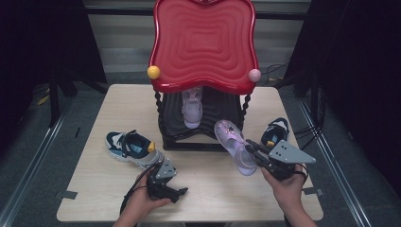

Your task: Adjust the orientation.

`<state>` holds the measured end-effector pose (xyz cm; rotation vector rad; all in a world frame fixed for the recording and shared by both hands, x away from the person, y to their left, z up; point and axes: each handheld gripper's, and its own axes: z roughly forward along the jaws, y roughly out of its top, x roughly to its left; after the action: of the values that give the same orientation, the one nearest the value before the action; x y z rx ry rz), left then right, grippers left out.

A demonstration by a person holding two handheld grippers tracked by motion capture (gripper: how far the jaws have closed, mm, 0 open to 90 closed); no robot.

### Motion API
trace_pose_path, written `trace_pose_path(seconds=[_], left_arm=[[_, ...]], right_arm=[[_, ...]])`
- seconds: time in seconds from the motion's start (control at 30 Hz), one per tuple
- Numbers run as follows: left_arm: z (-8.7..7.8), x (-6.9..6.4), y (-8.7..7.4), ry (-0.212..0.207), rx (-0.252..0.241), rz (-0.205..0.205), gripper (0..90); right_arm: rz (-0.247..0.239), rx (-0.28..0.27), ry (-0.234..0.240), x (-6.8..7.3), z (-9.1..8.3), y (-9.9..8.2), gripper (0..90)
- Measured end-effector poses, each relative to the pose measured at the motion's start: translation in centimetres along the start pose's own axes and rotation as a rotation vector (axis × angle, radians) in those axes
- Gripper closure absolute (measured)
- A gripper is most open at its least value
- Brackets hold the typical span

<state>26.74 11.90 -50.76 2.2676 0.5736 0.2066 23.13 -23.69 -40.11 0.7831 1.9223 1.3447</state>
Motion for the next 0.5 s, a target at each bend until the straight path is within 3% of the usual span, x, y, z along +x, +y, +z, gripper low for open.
trace_pose_path(seconds=[0.5], left_arm=[[0.0, 0.0, 0.0, 0.000, 0.003, 0.003, 15.3]], right_arm=[[0.019, -0.006, -0.052, 0.0, 1.5, 1.1, 85.0]])
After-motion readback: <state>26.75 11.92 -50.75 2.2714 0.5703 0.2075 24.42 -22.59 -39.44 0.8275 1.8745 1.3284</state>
